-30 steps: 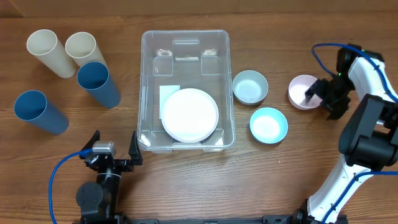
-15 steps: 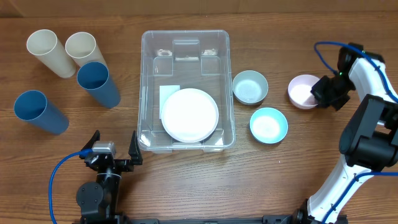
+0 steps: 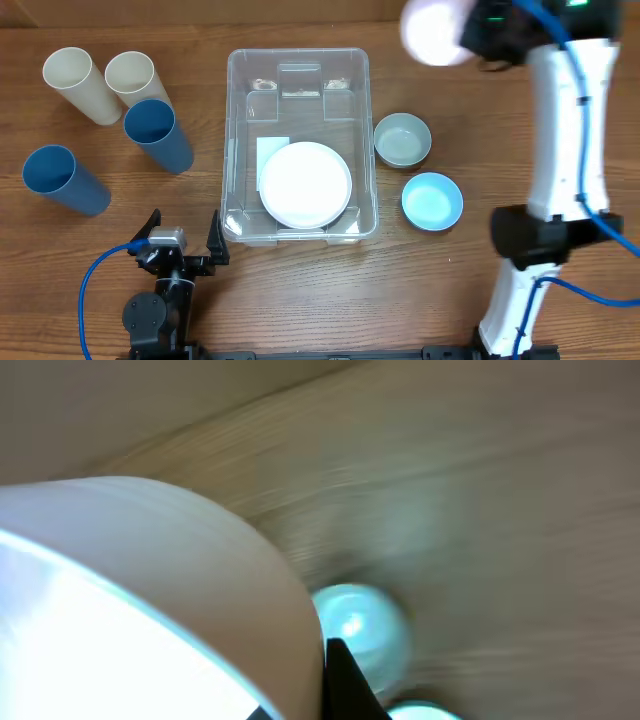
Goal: Pack container
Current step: 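Lift the pink bowl and set it in the bin's upper area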
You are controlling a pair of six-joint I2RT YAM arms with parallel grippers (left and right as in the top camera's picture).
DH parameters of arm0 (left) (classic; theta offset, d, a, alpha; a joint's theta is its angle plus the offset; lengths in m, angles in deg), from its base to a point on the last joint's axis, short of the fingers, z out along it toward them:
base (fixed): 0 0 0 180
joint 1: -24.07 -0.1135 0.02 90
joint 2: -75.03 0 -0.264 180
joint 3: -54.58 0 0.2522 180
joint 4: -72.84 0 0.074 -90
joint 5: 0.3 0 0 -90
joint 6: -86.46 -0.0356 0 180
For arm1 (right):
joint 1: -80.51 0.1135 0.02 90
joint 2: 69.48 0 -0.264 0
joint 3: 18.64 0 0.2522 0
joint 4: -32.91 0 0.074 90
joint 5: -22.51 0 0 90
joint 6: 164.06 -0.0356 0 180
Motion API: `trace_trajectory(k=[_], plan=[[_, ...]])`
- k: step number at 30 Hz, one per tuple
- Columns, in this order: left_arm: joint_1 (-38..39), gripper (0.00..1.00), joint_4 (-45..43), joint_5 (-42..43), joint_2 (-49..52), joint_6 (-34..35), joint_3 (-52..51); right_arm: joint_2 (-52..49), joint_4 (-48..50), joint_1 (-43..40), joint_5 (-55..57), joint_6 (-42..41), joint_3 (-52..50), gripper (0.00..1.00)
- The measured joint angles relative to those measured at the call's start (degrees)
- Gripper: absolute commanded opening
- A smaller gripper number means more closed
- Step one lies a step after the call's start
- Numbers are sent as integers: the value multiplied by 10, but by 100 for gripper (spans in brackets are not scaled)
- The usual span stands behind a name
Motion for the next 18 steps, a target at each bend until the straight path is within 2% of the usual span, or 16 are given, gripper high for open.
trace_trajectory(k=[2,7,18], plan=[[0,100,0,0,0,0,0,-2,15,78,19,-1,-2,4],[0,100,0,0,0,0,0,-12,71,176,71,-8,-30,4],[0,100,0,0,0,0,0,-111,183,181,84,-18,-153,4]])
